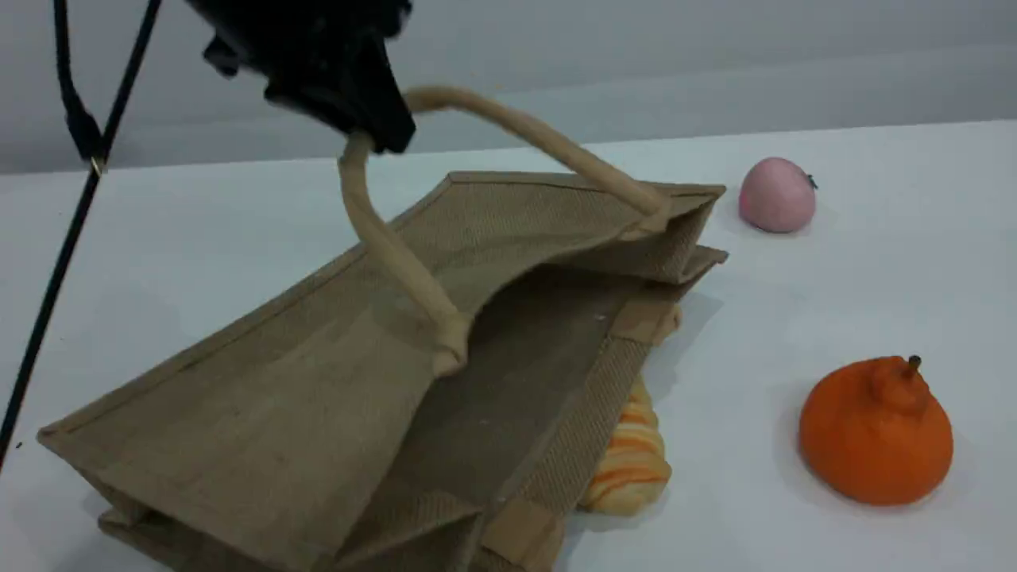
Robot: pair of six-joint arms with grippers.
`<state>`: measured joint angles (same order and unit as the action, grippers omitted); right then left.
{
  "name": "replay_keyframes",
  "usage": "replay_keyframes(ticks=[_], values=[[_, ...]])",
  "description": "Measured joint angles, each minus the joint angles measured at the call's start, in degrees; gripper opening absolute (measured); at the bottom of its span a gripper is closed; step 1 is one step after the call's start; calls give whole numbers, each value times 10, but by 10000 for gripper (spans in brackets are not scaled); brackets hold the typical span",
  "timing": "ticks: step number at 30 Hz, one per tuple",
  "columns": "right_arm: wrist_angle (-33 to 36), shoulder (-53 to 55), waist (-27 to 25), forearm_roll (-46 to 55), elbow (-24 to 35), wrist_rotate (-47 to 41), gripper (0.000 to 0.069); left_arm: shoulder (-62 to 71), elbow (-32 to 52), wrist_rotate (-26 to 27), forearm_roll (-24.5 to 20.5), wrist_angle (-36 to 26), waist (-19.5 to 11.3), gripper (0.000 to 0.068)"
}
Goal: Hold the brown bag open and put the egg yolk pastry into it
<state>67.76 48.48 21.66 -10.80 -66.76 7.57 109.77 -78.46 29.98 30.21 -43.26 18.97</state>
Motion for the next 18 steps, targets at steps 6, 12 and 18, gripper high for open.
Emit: replay_keyframes(ticks=[6, 12, 18], values=[[25, -87, 0, 54, 0, -60, 481, 3, 12, 2, 26, 6, 2, 325], [25, -154, 0, 87, 1, -100, 481, -1, 11, 13, 42, -51, 2, 488], [22, -214, 0, 122, 58, -101, 481, -42, 11, 16, 37, -128, 2, 503]])
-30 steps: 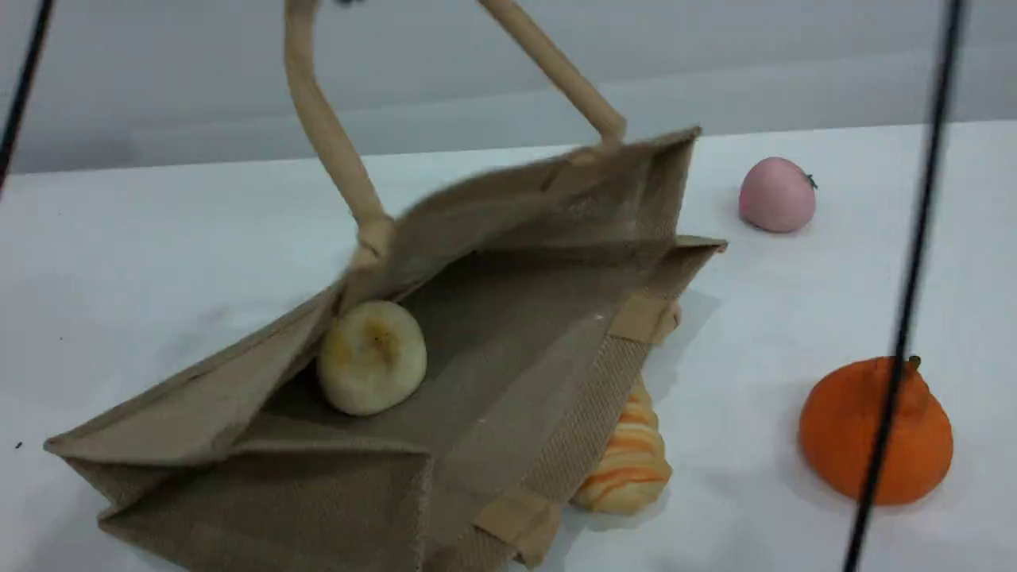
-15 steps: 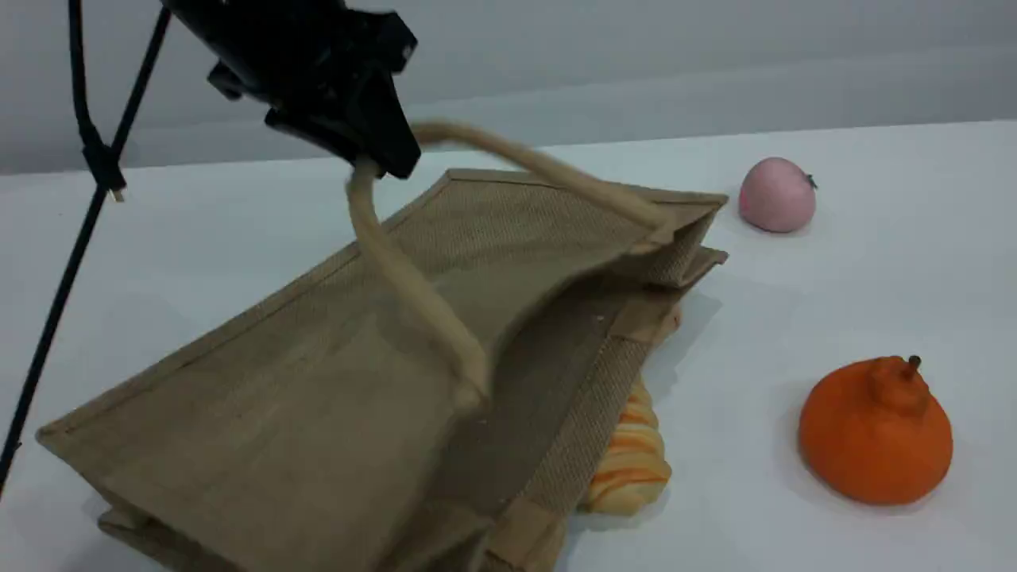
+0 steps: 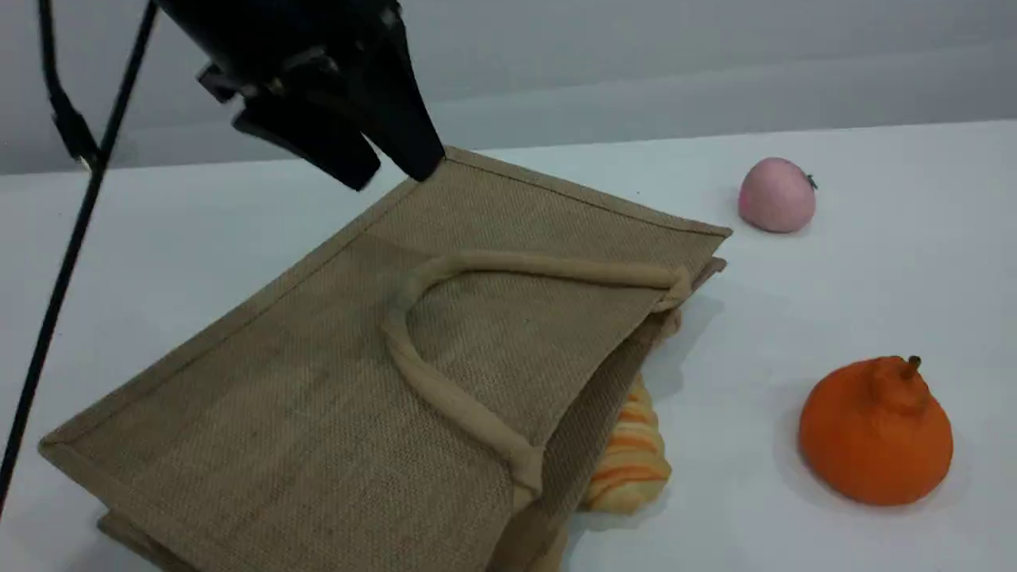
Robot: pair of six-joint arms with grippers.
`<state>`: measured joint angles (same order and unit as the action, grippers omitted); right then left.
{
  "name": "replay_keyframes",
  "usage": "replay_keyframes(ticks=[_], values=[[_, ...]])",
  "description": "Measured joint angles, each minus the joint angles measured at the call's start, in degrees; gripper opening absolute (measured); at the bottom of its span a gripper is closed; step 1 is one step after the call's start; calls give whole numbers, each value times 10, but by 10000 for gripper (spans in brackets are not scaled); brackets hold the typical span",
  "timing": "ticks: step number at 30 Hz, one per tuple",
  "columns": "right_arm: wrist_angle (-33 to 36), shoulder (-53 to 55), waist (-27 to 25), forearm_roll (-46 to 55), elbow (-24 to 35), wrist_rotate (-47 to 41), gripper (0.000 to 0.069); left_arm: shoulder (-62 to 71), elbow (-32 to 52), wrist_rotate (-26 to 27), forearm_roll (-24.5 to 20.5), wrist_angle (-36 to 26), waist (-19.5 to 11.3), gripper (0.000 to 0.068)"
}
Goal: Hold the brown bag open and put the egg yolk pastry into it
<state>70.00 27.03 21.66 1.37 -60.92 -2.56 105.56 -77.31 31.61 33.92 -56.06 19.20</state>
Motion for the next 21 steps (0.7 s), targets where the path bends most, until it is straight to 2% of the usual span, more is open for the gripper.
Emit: replay_keyframes(ticks=[5, 7, 11, 16, 21], values=[[-3, -59, 0, 4, 104, 0, 481, -55, 0, -2, 2, -63, 1, 503], [-28, -86, 0, 3, 148, -4, 481, -81, 0, -6, 1, -86, 6, 503], [-73, -138, 0, -3, 233, -8, 481, -135, 0, -7, -3, -112, 33, 503], [-85, -192, 0, -3, 300, -9, 481, -209, 0, -56, -54, -117, 94, 503], [-91, -219, 0, 1, 320, -10, 481, -275, 0, -147, -149, -113, 169, 503]])
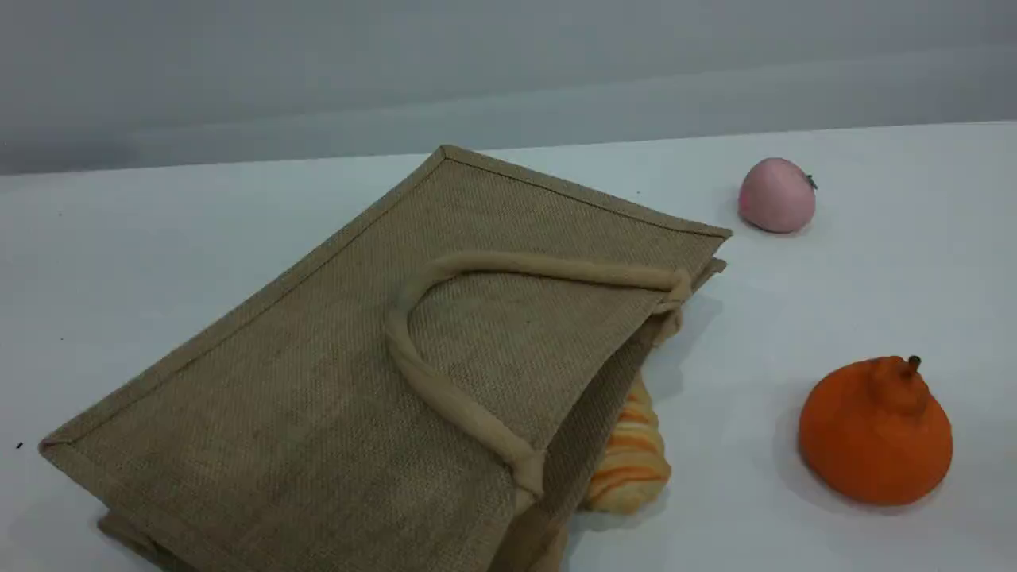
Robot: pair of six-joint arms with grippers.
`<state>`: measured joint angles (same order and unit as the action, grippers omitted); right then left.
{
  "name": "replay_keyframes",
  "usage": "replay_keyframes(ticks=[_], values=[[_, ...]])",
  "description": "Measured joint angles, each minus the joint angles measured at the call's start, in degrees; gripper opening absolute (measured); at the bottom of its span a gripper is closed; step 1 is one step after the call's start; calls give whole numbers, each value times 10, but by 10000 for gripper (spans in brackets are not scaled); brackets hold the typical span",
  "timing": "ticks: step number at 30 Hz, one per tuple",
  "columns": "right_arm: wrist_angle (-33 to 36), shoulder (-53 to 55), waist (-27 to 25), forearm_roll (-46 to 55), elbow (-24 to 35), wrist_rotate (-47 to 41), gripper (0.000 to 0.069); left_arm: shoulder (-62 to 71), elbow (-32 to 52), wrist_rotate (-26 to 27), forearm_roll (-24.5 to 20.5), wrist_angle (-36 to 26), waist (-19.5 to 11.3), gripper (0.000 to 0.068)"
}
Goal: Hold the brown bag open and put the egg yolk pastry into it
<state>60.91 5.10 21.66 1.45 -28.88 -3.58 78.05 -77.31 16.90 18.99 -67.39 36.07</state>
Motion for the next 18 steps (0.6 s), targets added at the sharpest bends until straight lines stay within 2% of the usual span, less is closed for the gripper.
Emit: replay_keyframes(ticks=[4, 8, 13, 18], values=[[-1, 0, 0, 0, 0, 0, 481, -32, 0, -75, -83, -8, 60, 503], [0, 0, 0, 0, 0, 0, 481, -45, 14, -118, -141, -29, 110, 503], [1, 1, 0, -2, 0, 0, 481, -76, 69, -119, -143, -27, 144, 503], [1, 1, 0, -2, 0, 0, 481, -138, 148, -117, -145, -26, 145, 503]])
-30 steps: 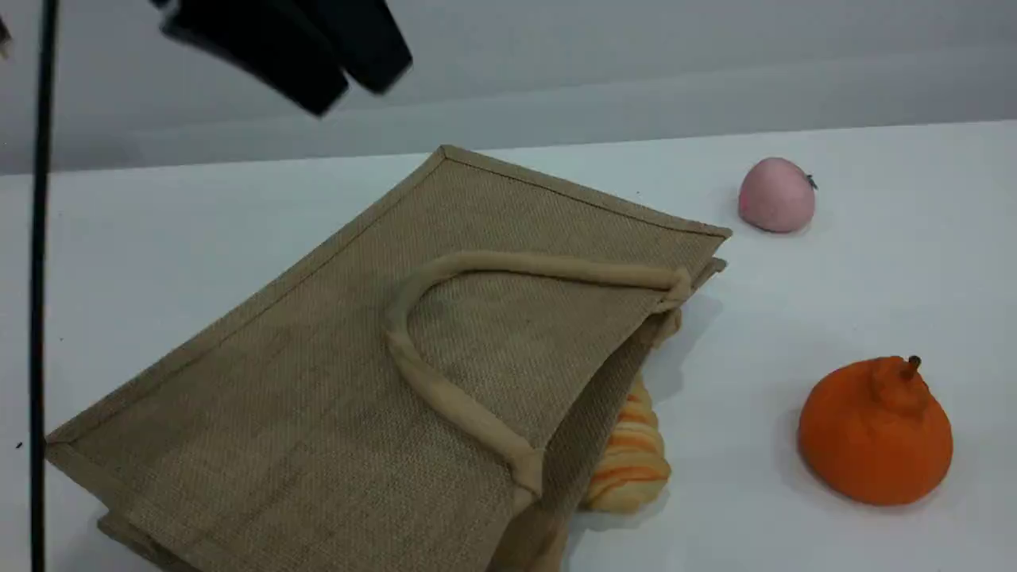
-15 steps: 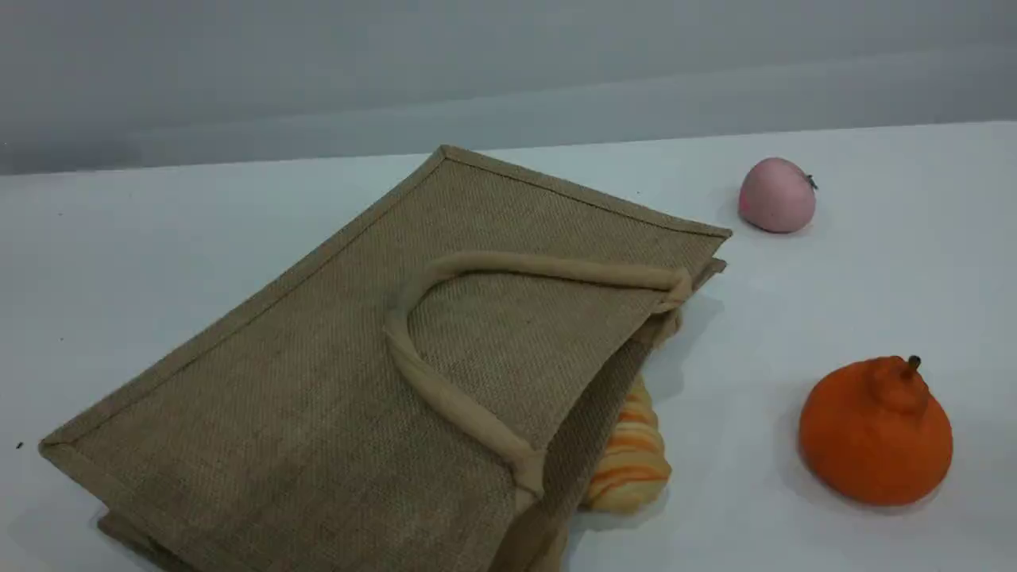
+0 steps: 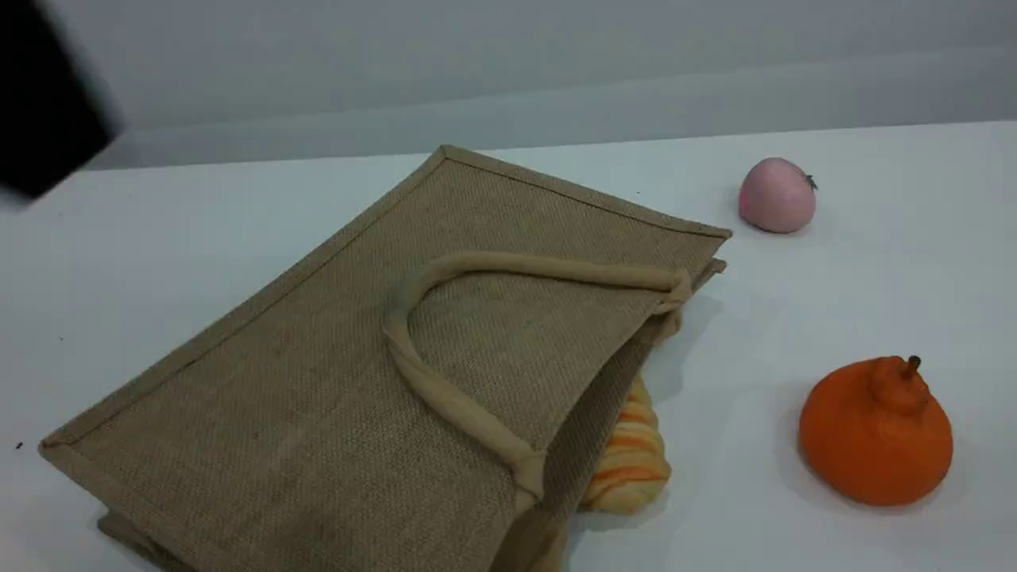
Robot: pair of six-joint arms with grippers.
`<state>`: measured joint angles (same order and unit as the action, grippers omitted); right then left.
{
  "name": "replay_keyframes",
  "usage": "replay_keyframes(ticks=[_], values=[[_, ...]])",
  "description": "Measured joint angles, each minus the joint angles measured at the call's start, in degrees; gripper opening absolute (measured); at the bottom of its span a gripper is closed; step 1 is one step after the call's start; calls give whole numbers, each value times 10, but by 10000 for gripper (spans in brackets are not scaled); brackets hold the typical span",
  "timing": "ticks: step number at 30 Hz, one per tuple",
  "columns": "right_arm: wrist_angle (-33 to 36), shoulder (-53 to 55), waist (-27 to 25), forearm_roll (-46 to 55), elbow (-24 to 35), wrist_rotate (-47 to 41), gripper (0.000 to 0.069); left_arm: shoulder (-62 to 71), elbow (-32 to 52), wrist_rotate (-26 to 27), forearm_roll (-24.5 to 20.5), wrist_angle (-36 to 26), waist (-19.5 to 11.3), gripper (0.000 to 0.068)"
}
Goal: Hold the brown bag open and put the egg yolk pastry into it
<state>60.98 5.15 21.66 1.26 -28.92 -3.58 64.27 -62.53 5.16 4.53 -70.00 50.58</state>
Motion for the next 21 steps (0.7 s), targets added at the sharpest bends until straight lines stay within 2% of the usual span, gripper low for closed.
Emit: replay_keyframes(ticks=[6, 12, 18, 21], values=[[1, 0, 0, 0, 0, 0, 481, -123, 97, -21, 0, 2, 0, 503], [1, 0, 0, 0, 0, 0, 481, -273, 198, -67, -1, 55, 0, 503], [1, 0, 0, 0, 0, 0, 481, -402, 290, -92, -34, 85, -1, 503], [1, 0, 0, 0, 0, 0, 481, -445, 324, -92, -32, 90, -1, 503]])
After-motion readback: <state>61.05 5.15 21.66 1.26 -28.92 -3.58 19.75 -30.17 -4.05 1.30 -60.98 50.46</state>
